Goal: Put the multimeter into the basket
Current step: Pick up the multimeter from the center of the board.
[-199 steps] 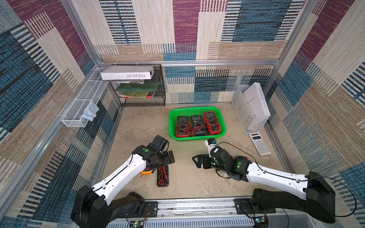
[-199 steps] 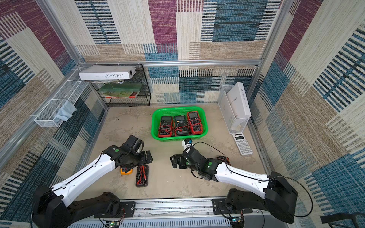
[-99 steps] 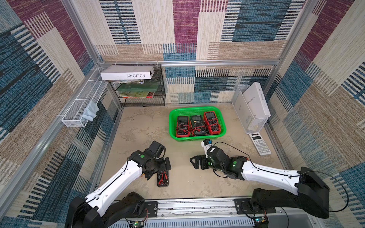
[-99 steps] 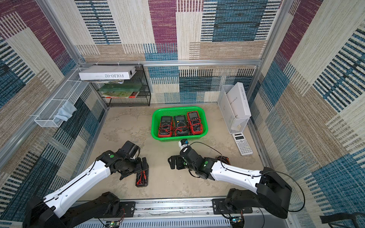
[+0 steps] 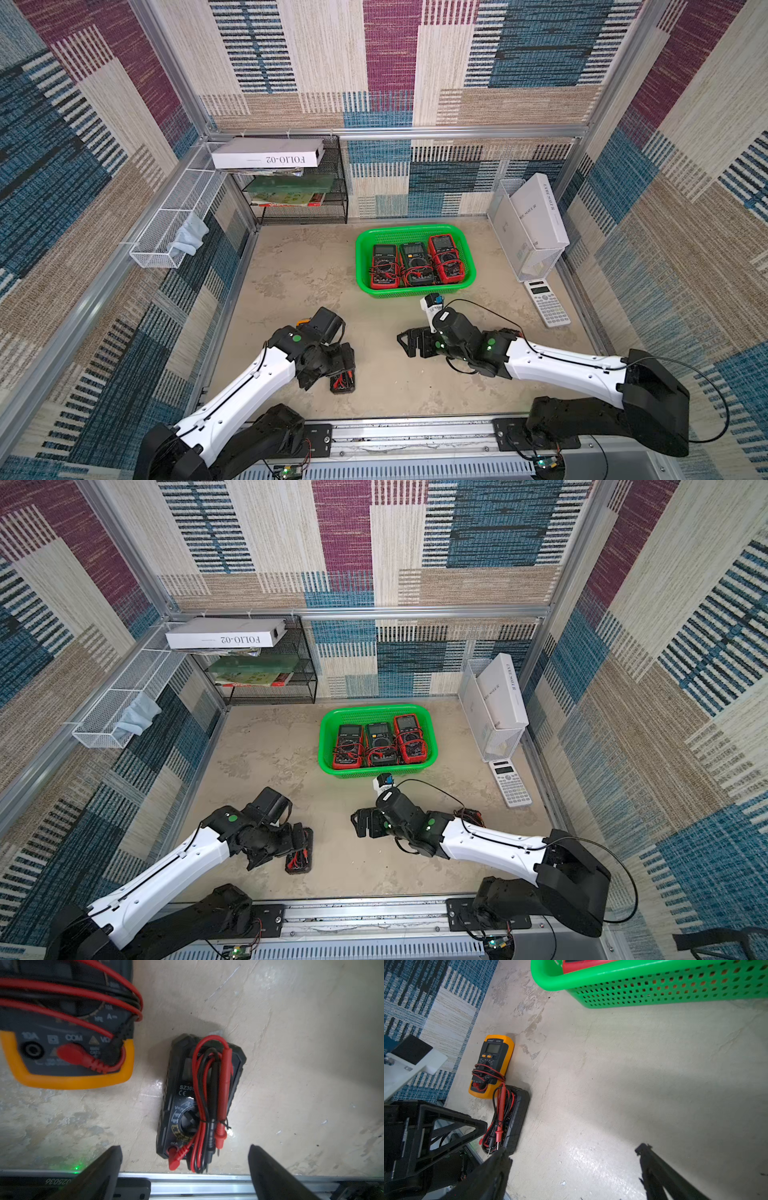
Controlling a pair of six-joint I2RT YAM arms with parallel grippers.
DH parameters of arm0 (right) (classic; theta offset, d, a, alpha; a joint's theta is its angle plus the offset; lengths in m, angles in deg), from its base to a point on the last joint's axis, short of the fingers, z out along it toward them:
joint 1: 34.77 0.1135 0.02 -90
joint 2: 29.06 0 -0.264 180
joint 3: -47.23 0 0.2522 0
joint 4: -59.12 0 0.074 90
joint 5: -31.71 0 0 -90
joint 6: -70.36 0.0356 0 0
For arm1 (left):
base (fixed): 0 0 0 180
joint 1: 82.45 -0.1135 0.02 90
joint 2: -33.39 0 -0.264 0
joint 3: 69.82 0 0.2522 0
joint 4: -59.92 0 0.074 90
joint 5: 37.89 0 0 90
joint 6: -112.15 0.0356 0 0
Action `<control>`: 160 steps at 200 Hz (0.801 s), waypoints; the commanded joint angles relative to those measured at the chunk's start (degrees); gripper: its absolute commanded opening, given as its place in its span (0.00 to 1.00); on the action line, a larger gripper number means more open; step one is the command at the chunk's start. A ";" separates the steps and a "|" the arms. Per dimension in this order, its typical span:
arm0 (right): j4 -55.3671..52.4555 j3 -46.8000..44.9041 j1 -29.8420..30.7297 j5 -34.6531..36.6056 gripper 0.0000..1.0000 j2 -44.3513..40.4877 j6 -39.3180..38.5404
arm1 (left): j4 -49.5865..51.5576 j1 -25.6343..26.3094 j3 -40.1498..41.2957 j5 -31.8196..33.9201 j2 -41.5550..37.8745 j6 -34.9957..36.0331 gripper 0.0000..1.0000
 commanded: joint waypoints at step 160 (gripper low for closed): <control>0.54 1.07 0.16 -0.99 1.00 3.10 -0.43 | -4.78 3.37 1.04 1.14 9.29 -1.29 1.00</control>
